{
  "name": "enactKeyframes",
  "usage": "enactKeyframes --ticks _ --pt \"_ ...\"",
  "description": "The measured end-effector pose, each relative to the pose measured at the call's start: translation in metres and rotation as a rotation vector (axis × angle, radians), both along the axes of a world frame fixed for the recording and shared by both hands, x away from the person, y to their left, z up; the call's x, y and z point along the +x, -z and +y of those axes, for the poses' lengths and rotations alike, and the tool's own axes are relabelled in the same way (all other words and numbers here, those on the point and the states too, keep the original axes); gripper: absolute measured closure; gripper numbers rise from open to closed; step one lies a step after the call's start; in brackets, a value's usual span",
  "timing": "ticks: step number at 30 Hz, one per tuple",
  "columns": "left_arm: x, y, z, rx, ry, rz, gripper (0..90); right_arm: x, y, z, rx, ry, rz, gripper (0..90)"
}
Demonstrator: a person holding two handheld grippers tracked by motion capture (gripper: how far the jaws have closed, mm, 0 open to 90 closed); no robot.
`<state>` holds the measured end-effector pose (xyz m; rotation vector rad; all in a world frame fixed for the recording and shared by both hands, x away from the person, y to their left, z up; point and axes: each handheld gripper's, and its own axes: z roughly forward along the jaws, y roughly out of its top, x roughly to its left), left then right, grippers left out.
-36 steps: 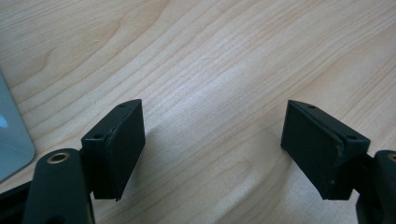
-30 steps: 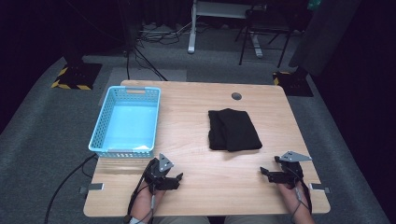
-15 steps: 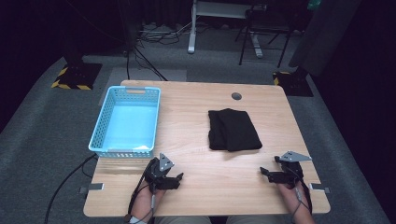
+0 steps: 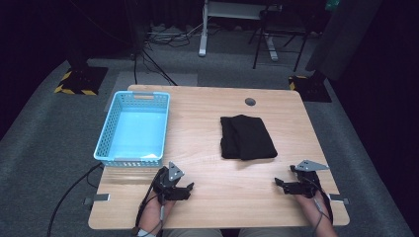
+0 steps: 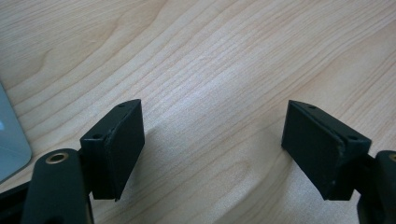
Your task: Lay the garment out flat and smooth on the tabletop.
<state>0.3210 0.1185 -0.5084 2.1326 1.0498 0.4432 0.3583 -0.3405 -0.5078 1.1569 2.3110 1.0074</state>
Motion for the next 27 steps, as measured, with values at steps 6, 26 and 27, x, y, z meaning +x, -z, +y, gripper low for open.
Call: enactKeyframes --ticks 6,26,27 --pt "0.000 0.000 0.000 0.001 -0.008 -0.001 21.7 0.006 -0.007 0.004 -0.018 -0.010 0.012 12.9" --pt "-0.003 0.000 0.002 0.005 -0.023 -0.002 21.6 0.050 -0.049 0.049 0.024 -0.094 -0.061 12.3" --pt "-0.003 0.000 0.001 0.003 -0.023 -0.001 21.6 0.053 -0.050 0.052 0.026 -0.096 -0.062 12.0"
